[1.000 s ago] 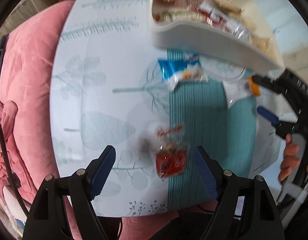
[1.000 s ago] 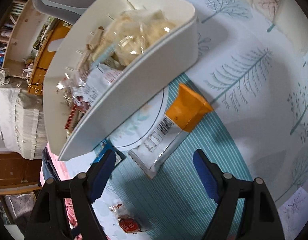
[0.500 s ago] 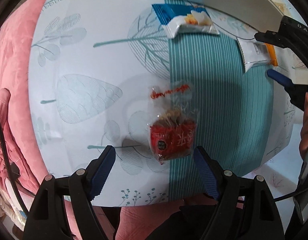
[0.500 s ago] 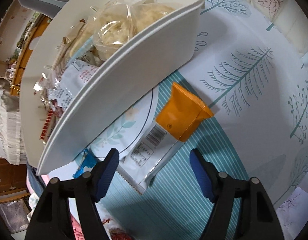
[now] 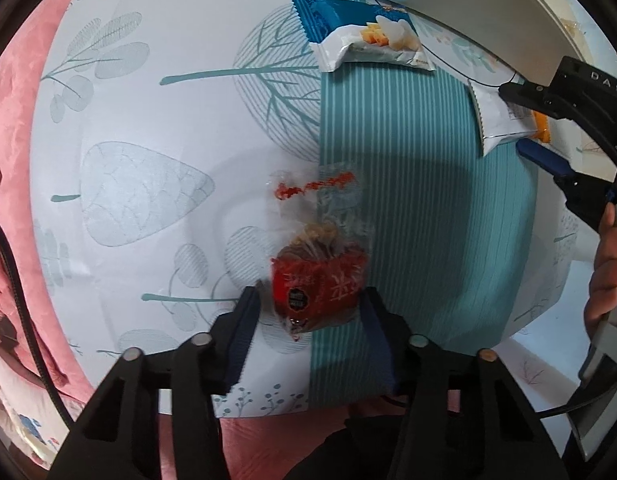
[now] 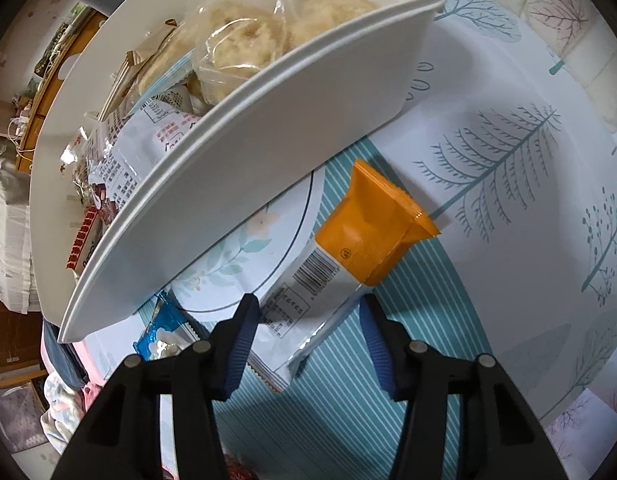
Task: Organize snacks
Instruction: 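Grasp the red-bottomed clear bag with left tool while right tool grasps the white-orange bar, then carry both items over the white tray and open both tools to release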
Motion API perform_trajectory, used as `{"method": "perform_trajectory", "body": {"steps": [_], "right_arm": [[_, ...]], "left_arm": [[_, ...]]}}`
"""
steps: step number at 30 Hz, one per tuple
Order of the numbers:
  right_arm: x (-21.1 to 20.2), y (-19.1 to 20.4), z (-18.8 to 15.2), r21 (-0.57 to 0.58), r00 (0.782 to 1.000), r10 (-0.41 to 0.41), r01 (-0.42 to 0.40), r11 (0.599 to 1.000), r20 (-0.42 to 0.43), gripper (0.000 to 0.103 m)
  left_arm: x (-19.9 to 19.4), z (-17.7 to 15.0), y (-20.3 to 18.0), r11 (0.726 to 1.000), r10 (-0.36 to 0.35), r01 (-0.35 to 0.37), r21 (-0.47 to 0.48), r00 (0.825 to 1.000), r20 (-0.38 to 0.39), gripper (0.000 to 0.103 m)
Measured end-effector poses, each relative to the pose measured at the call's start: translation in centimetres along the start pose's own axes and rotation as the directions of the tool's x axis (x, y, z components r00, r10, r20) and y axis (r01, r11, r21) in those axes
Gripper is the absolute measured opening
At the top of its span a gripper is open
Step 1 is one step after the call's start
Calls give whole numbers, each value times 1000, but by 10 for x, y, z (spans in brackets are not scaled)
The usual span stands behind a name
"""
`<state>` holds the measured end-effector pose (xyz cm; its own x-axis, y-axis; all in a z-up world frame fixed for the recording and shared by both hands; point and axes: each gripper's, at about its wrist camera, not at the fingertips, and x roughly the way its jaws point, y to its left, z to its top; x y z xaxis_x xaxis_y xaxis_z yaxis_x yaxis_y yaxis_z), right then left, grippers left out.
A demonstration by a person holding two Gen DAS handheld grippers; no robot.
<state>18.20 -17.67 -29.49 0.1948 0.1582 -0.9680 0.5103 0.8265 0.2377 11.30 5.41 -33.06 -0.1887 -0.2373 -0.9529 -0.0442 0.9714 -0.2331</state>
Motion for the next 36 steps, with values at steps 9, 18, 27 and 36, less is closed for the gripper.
{"method": "perform_trajectory", "body": {"steps": [9, 18, 27, 36], "right_arm": [[-2, -17, 5, -37, 999, 33, -34, 999, -11, 46], [-7, -33, 8, -79, 995, 58, -65, 995, -86, 35], [-13, -74, 2, -88, 977, 83, -101, 991, -195, 32], [-39, -127, 27, -38, 969, 75, -86, 996, -237, 32]], "left_arm": [[1, 1, -17, 1000, 7, -7, -23, 1000, 4, 40], [-14, 5, -23, 996, 30, -27, -90, 999, 34, 40], [-47, 9, -36, 982, 38, -20, -185, 995, 95, 40], [-87, 18, -65, 972, 33, 12, -233, 981, 189, 40]]}}
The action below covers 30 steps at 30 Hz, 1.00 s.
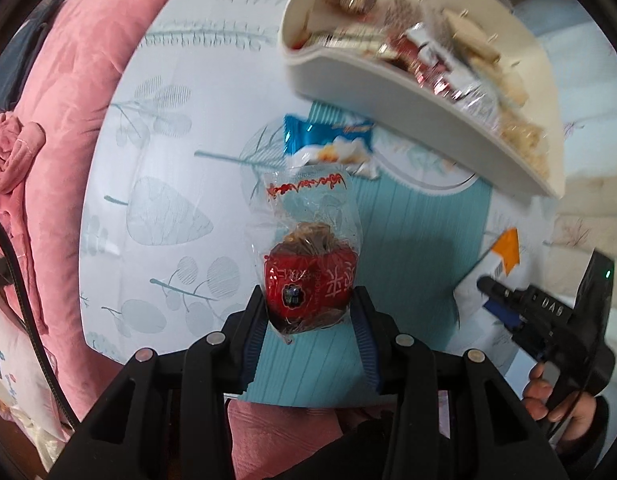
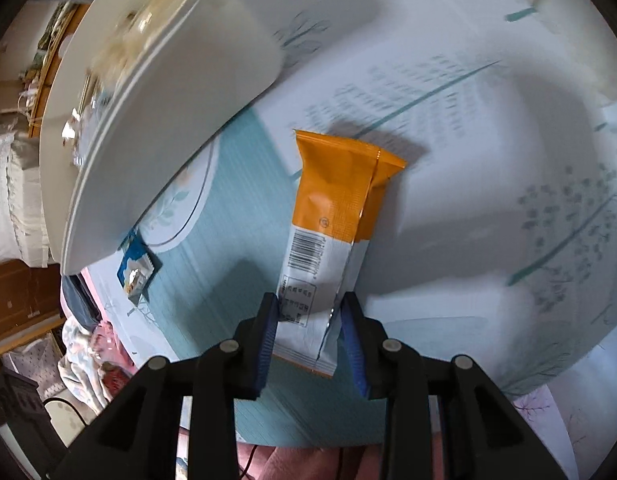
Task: Organize snacks
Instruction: 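Carry both items over the white tray and open both tools to release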
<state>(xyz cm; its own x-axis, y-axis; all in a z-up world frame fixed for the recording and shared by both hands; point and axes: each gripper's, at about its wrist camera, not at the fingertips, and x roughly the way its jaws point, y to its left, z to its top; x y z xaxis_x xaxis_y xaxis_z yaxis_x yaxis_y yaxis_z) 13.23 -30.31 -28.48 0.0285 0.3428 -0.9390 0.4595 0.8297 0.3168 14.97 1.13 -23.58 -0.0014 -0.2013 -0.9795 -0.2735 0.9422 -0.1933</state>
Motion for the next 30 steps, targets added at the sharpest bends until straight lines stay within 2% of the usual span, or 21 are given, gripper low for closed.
{"method": "perform_trajectory", "body": {"steps": [4, 9, 16, 23, 30], "right_arm": [[-29, -17, 13, -21, 998, -19, 20, 1000, 53, 32], [-59, -14, 24, -76, 990, -25, 36, 996, 142, 32], [-100, 2, 45, -218, 960, 25, 38, 975, 279, 32], [-130, 28, 59, -386, 914, 105, 60, 920, 391, 32], [-140, 52, 75, -507, 892, 212, 22, 862, 400, 32]], "left_arm": [[-23, 6, -14, 1000, -4, 5, -13, 999, 50, 40], [-48, 14, -28, 999, -20, 23, -25, 993, 118, 40], [-70, 42, -56, 999, -19, 25, -29, 978, 209, 40], [-76, 68, -81, 999, -20, 32, -42, 964, 267, 40], [-74, 90, -101, 998, -9, 29, -62, 955, 298, 40]]}}
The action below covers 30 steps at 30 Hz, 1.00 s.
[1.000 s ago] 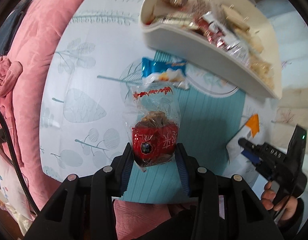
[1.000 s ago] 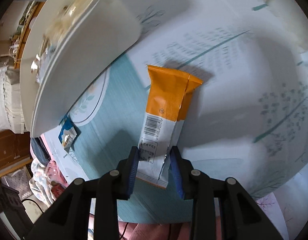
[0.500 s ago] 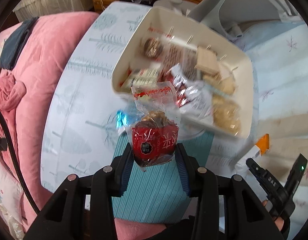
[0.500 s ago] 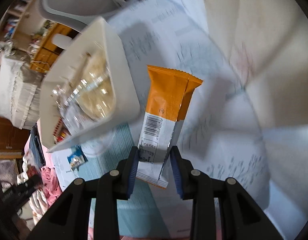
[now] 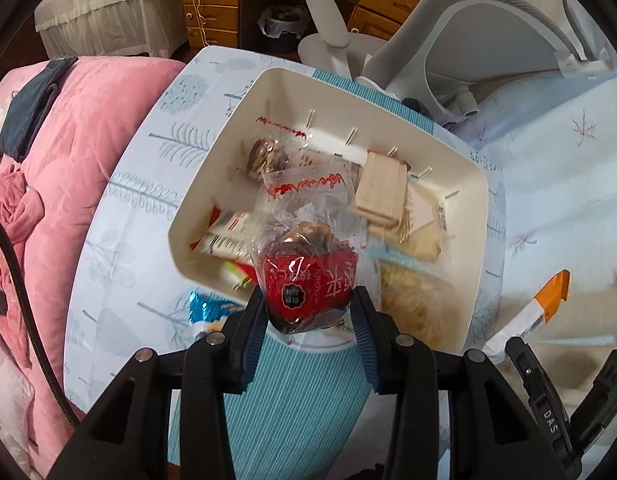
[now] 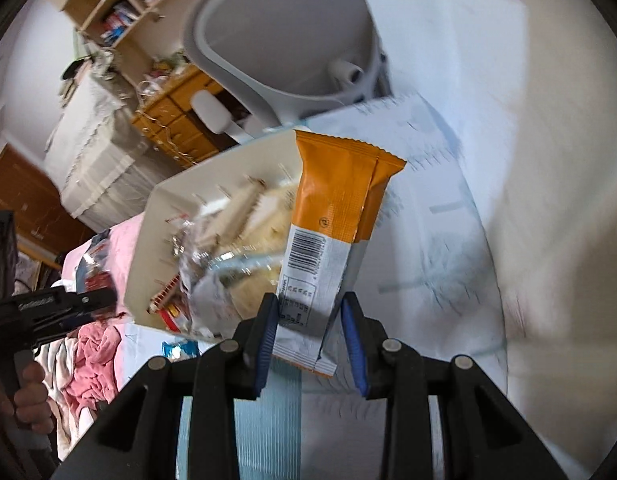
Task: Organize snacks
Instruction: 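Carry both items over the white tray and open both tools to release, then move the left tool down to the blue wrapped snack and grasp it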
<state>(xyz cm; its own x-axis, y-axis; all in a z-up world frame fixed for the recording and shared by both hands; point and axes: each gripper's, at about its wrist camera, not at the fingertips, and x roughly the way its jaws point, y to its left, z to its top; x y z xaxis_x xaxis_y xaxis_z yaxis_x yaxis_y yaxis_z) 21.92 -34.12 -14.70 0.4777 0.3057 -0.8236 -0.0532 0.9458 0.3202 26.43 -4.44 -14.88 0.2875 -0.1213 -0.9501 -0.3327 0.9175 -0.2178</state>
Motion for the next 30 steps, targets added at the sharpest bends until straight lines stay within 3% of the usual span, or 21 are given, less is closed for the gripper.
{"method": "perform_trajectory", "body": {"steps": [11, 13, 15, 21, 30], "right_arm": [[17, 26, 15, -132, 995, 96, -95, 987, 1, 33], [21, 28, 15, -139, 994, 110, -111, 984, -14, 36], [25, 30, 14, -136, 994, 109, -111, 984, -26, 36], [34, 25, 11, -102, 994, 94, -99, 990, -53, 47], [34, 30, -5, -62, 993, 100, -104, 993, -61, 58]], "left_arm": [[13, 12, -15, 999, 35, -35, 3, 999, -2, 41], [13, 12, -15, 999, 46, -46, 4, 999, 1, 47], [15, 11, -14, 999, 50, -50, 0, 999, -4, 55], [12, 4, -5, 999, 48, -47, -1, 999, 8, 62], [3, -18, 23, 1000, 9, -9, -9, 998, 66, 66]]}}
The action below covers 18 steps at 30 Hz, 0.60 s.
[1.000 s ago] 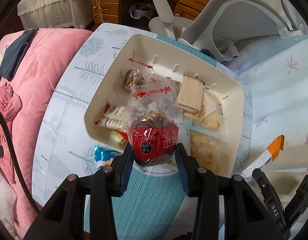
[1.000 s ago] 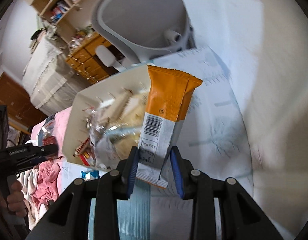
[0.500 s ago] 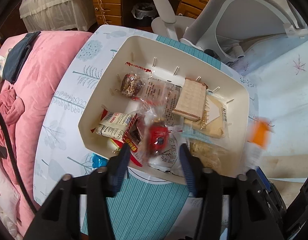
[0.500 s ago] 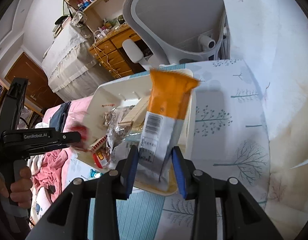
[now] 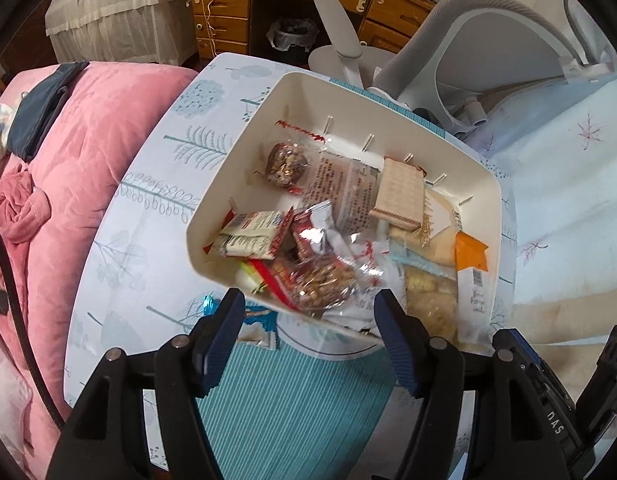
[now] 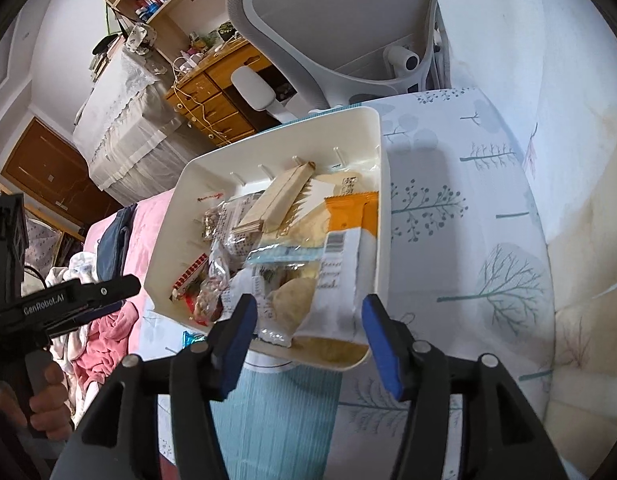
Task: Organize snacks
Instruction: 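Move the left tool down to the blue wrapped snack and grasp it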
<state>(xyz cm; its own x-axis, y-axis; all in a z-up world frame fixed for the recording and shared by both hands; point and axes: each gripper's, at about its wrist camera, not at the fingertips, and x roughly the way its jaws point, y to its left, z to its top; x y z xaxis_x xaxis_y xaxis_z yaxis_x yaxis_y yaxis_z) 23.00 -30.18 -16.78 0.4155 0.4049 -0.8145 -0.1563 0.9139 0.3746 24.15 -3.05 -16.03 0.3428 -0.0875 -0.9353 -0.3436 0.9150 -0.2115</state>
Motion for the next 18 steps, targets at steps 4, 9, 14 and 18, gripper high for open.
{"method": "perform_trajectory", "body": {"steps": [4, 9, 14, 18], "right_arm": [[-3, 8, -12, 5, 1000, 10, -11, 1000, 15, 59], [-10, 17, -28, 15, 998, 9, -10, 1000, 55, 63], [-12, 22, -45, 20, 998, 0, -1, 1000, 66, 70], [-10, 26, -58, 25, 998, -24, 23, 999, 57, 71]], "left_arm": [[-1, -15, 18, 1000, -19, 19, -10, 1000, 20, 70], [3, -38, 43, 999, -43, 43, -14, 998, 35, 71], [19, -58, 66, 999, -49, 49, -10, 999, -12, 71], [33, -65, 80, 999, -44, 44, 14, 999, -29, 71]]}}
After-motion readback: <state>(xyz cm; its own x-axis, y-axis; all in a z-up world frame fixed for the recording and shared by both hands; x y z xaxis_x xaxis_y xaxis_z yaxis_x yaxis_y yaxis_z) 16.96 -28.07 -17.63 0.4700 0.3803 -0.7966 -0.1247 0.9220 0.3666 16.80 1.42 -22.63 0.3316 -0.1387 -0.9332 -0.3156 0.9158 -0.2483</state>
